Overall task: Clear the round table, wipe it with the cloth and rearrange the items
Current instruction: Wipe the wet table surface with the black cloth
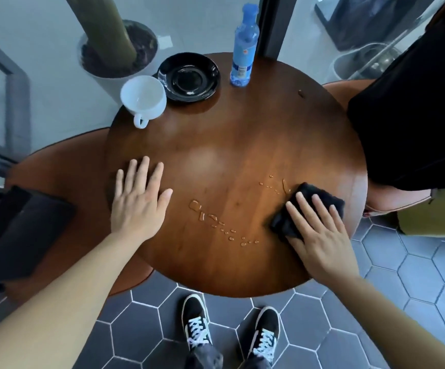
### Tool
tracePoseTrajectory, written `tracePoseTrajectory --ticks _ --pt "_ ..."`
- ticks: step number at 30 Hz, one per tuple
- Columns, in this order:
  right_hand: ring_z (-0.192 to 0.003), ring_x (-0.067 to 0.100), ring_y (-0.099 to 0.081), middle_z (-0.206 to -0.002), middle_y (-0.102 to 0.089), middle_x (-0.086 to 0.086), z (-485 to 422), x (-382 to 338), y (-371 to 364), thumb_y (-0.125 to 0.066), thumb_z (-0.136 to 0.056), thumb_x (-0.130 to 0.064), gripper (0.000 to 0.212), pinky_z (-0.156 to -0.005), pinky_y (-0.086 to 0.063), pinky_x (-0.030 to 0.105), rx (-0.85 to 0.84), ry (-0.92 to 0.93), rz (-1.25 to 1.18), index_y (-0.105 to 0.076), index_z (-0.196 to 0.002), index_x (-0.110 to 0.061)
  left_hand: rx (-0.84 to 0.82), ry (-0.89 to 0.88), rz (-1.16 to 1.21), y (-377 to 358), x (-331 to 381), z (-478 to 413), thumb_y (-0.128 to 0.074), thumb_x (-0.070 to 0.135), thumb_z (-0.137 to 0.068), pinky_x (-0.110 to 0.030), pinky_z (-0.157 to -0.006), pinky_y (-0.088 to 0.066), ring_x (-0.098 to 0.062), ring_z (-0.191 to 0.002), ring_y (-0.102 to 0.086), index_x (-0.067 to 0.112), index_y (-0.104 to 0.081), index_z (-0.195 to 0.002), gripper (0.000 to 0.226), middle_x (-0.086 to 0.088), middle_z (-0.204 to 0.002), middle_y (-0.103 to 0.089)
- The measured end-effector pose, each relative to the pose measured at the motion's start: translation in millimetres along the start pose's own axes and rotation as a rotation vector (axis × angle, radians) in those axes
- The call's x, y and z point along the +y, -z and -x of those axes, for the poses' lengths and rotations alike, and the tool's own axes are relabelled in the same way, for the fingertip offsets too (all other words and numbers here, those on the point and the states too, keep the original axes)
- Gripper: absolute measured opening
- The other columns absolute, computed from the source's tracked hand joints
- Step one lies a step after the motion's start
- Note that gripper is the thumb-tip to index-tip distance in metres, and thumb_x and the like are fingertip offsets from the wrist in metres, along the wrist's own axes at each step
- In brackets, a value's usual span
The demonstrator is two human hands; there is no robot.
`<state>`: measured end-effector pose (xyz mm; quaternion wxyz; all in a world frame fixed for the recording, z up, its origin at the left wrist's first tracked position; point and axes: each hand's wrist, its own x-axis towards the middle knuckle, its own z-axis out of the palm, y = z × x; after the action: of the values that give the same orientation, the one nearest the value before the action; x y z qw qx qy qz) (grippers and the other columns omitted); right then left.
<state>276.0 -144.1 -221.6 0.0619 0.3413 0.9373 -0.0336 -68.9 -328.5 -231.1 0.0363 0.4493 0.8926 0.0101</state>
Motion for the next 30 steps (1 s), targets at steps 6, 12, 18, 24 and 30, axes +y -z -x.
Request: tracePoseTrajectory --ticks 6,12,18,24,30 --pt "-0.151 0.036 -0.024 -0.163 -0.033 0.005 31.7 -80.8 -7.6 -0.041 -0.094 -0.052 0.065 -0.12 -0.021 0.058 0.08 -0.13 -0.096 -0.044 -0.151 -0.021 -0.025 0.036 0.034 0.3 4.8 28.9 -0.023 0.053 -0.099 -0.057 -0.123 -0.016 -0.039 -0.153 -0.017 0.02 -0.025 -0.158 0.067 -0.02 -0.165 -0.021" --pt "-0.153 0.027 -0.021 -0.164 -0.029 -0.004 22.7 -58.7 -6.8 -0.045 -0.092 -0.055 0.064 -0.121 -0.022 0.053 0.044 0.223 0.013 -0.042 -0.152 -0.03 -0.018 0.061 0.024 -4.9 11.1 41.4 -0.024 0.052 -0.1 -0.055 -0.124 -0.014 -0.038 -0.154 -0.016 0.02 -0.022 -0.159 0.067 -0.02 -0.166 -0.02" --pt "-0.152 0.035 -0.021 -0.164 -0.029 0.003 34.9 -117.0 -10.6 -0.05 -0.091 -0.054 0.066 -0.121 -0.017 0.056 0.088 0.001 -0.095 -0.043 -0.151 -0.025 -0.019 0.055 0.023 -2.9 11.6 42.2 -0.024 0.053 -0.1 -0.056 -0.124 -0.015 -0.037 -0.154 -0.016 0.02 -0.022 -0.159 0.067 -0.02 -0.165 -0.021" --pt "-0.154 0.027 -0.018 -0.165 -0.028 -0.003 -11.6 -81.4 -1.5 -0.043 -0.095 -0.059 0.065 -0.122 -0.02 0.053 0.05 0.234 -0.017 -0.038 -0.153 -0.032 -0.025 0.058 0.006 -2.7 12.8 42.7 -0.025 0.052 -0.1 -0.055 -0.124 -0.015 -0.036 -0.154 -0.015 0.021 -0.02 -0.159 0.067 -0.019 -0.166 -0.02" --pt "-0.155 0.032 -0.012 -0.166 -0.023 0.0 11.6 -139.6 -4.1 -0.043 -0.096 -0.055 0.064 -0.123 -0.011 0.054 0.046 0.181 -0.099 -0.037 -0.154 -0.028 -0.035 0.055 0.001 0.3 12.7 43.6 -0.021 0.053 -0.101 -0.055 -0.124 -0.015 -0.035 -0.155 -0.012 0.021 -0.018 -0.16 0.067 -0.018 -0.167 -0.018"
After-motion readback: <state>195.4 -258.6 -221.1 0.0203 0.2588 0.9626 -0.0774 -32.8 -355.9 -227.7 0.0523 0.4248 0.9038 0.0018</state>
